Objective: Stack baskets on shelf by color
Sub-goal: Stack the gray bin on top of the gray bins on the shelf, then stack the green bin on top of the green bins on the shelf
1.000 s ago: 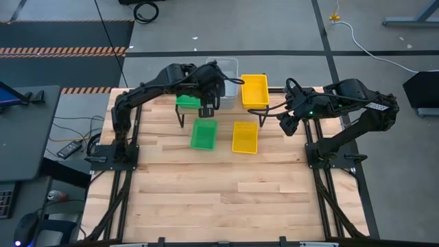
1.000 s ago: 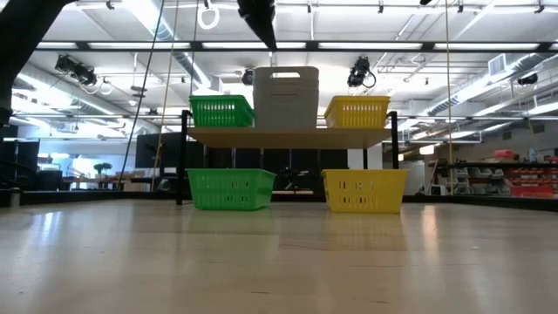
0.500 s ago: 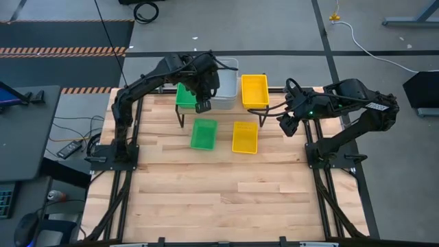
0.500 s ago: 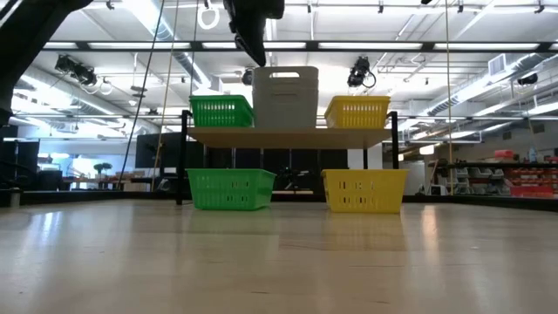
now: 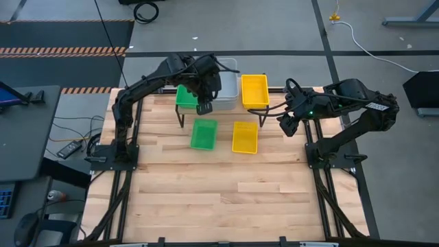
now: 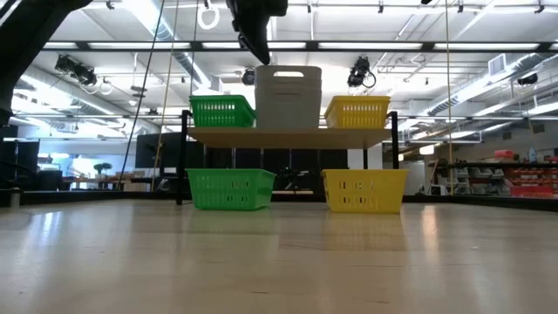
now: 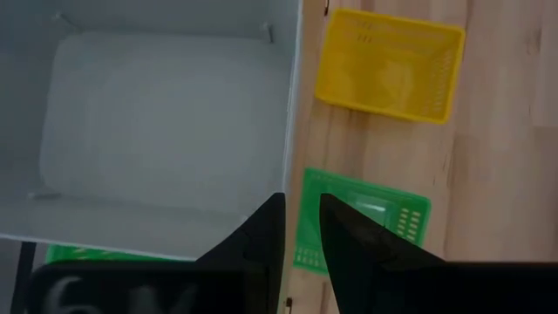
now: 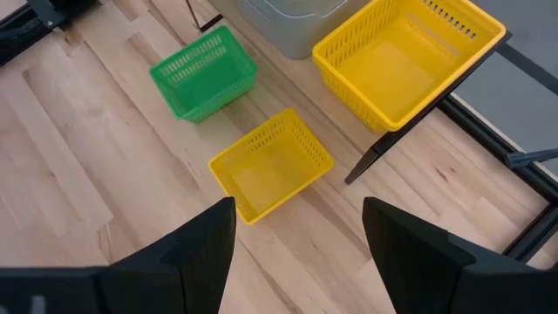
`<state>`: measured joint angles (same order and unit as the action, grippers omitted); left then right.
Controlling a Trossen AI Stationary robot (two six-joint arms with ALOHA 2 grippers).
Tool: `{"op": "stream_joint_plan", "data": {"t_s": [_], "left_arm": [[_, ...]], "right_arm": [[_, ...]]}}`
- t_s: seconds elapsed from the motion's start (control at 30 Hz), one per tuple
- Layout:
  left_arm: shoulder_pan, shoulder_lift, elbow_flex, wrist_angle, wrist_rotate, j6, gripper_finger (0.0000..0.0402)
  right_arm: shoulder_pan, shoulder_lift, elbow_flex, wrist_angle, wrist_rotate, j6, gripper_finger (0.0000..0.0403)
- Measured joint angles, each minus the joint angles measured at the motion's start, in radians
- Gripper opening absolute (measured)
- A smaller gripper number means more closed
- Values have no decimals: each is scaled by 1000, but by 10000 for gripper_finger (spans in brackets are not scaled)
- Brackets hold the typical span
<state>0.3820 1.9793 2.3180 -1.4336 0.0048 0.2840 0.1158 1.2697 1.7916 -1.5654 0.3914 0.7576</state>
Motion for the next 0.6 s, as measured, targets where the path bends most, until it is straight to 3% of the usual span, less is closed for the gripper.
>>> {"op": "stream_joint_plan", "data": {"t_s": [0.6], "left_arm": [[-28,-61,28,15,-31,9,79]], "right_arm": [[0,0,0,5,12,-2,256]]}}
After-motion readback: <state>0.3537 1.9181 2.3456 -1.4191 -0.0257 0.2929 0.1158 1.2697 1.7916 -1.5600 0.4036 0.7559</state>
